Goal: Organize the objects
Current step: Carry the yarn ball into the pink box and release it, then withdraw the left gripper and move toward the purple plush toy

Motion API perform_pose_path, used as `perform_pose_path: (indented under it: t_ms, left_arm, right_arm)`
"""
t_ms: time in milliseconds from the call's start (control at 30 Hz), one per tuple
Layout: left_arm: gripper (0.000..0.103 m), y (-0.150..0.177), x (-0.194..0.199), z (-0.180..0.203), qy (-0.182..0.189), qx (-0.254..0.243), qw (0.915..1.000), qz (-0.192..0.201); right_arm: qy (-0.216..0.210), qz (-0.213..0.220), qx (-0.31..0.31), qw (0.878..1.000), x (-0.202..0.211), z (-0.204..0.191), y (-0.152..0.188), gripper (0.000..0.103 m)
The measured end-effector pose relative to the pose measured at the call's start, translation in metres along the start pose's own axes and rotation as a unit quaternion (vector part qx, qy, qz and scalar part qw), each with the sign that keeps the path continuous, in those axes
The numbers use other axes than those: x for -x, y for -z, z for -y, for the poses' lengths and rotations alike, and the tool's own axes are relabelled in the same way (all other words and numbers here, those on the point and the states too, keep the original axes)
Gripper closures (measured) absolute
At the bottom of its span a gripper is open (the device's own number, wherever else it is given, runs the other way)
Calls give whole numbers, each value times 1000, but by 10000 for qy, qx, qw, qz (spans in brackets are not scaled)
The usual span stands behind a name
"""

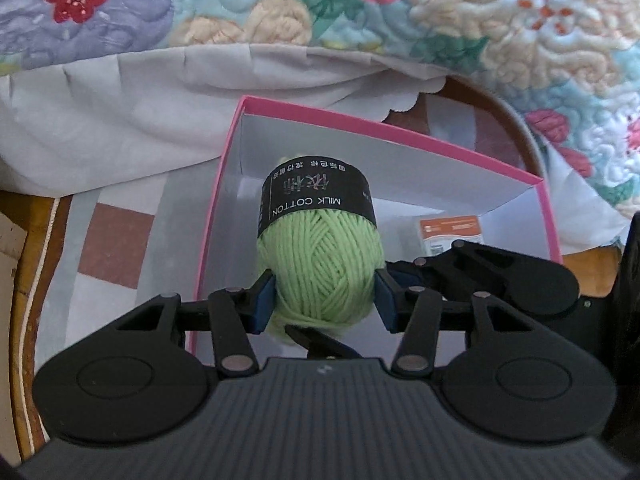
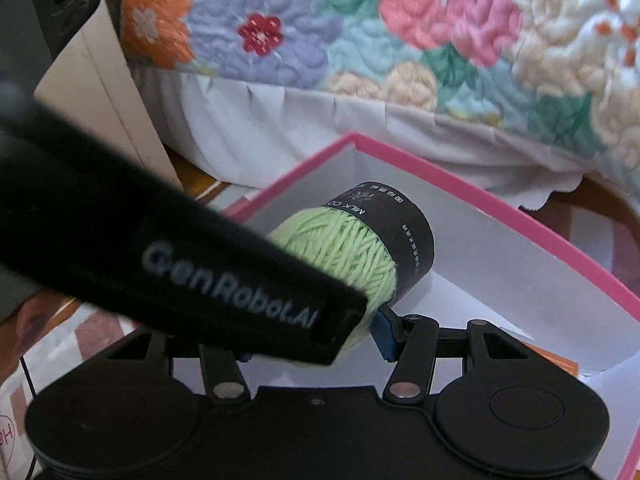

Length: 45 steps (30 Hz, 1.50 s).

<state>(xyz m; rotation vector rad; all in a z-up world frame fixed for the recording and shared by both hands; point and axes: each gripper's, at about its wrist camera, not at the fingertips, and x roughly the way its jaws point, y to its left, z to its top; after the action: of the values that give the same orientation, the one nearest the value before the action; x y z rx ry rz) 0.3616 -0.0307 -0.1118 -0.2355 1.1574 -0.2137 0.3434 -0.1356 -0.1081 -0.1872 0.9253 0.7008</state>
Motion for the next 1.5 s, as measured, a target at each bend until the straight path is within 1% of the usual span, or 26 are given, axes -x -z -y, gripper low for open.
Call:
perform_pose_path:
  t_ms: [67, 133, 167, 233, 367, 400, 467, 567, 667, 733, 767, 800, 867, 933, 1033, 1100, 1167, 1333, 1400, 1500]
  left_arm:
    - [55, -2, -4, -3, -26, 48, 10000, -53]
    - [56, -4, -7, -7, -38, 142, 9997, -175]
    - [57, -5, -6, -11, 15, 212, 9996, -167]
    - [58, -8, -3, -17, 55, 310, 9994, -150]
    - [65, -10, 2, -20, 43, 364, 9992, -161]
    - [67, -9, 1, -20, 42, 365, 9992, -178]
    - [67, -9, 1, -23, 72, 446, 9988, -188]
    - [69, -9, 4, -25, -12, 485, 9988, -48]
    - [69, -9, 6, -33, 132, 684, 9976, 26]
    - [69, -6, 11, -37, 267, 781, 9966, 81]
    - [69, -5, 14, -36, 289, 742, 9968, 119]
    - [69, -3, 17, -34, 279, 681, 9972, 146]
    - [69, 2, 25, -26, 222, 474, 9984, 206]
    - [65, 9, 32, -18, 261, 296, 9989, 238]
    - [58, 22, 48, -8, 381, 31, 9991, 200]
    - [50, 30, 61, -2, 280, -125, 9992, 242]
    - [45, 37, 77, 4, 191, -281, 9990, 300]
    - [40, 47, 112, 14, 292, -414, 9986, 120]
    - [36, 53, 131, 18, 286, -511, 9982, 119]
    - [35, 62, 160, 23, 291, -635, 9976, -8]
  right_arm:
    - [-30, -78, -15, 10000, -6, 4, -2, 44]
    - [-185, -242, -124, 9995, -12, 9, -5, 44]
    - [-260, -336, -167, 9990, -16, 11, -7, 44]
    - [-188, -361, -166, 9990, -18, 11, -10, 43]
    - [-211, -421, -193, 9987, -21, 11, -12, 44]
    - [-266, -503, -254, 9981, -24, 13, -12, 47]
    - [-206, -557, -366, 9976, -31, 15, -15, 48]
    - [-12, -527, -291, 9982, -34, 7, -21, 49]
    - [192, -378, -183, 9989, -36, 4, -25, 49]
    - [131, -414, -156, 9989, -37, 3, -26, 43]
    - [60, -460, -200, 9987, -37, 3, -24, 41]
    - [11, -494, -249, 9985, -34, 3, -22, 40]
    - [-67, -453, -322, 9984, -25, 0, -17, 40]
    - [-23, -394, -400, 9984, -12, -3, -10, 38]
    - [-15, -278, -637, 9976, 14, -6, 4, 38]
    - [31, -257, -732, 9970, 32, -10, 10, 38]
    - [76, -203, -743, 9970, 52, -15, 13, 38]
    - [168, 5, -752, 9970, 106, -30, 13, 36]
    - [211, -17, -709, 9973, 123, -39, 11, 34]
    - [325, -74, -582, 9978, 152, -52, 10, 33]
